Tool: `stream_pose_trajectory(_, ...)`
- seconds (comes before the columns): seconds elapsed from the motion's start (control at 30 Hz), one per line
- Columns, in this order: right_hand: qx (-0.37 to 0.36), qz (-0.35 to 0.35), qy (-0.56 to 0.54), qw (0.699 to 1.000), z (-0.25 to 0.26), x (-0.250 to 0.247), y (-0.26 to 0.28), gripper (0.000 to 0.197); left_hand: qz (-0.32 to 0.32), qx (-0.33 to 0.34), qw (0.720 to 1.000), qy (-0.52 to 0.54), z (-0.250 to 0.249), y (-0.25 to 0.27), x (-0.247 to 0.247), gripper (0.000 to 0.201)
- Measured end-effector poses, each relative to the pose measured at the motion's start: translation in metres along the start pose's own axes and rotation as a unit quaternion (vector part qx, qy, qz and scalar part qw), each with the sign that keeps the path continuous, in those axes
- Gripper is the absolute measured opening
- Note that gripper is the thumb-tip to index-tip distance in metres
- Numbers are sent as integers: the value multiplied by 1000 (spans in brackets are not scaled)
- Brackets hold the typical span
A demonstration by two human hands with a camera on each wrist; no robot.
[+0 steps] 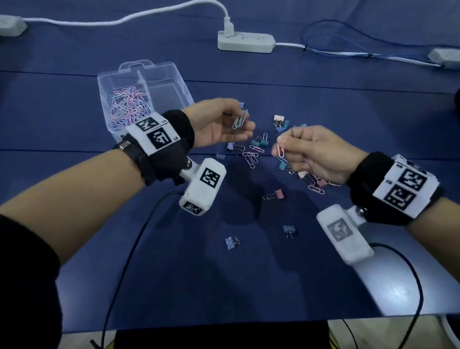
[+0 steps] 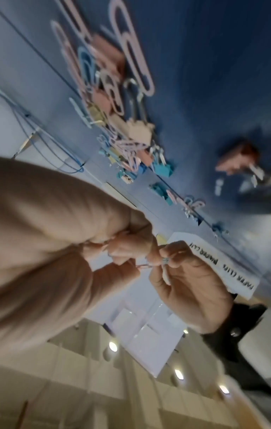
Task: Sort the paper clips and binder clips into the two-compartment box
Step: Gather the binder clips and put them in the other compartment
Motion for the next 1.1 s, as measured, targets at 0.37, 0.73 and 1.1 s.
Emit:
stream_pose_trajectory(0.37,7,55,-195,979,30,24,-34,23,27,-15,999,-40,15,22,-18,31)
stream_pose_trajectory(0.73,40,50,10,998,58,73,-78,35,10,-80,964,-255,18,33,-13,38)
stream_pose_trajectory(1.1,19,109,200,973,49,185,-152,29,-37,-143,929,-340,40,84,-82,43)
Point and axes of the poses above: each hand's wrist, its own y-axis away from the middle knuckle, its own x-axis out of the palm, z = x × y, the point moved 3 cm from there along -y, towards the middle knuckle, and after that the axes turned 12 degrees about -y, right-handed, at the moved point
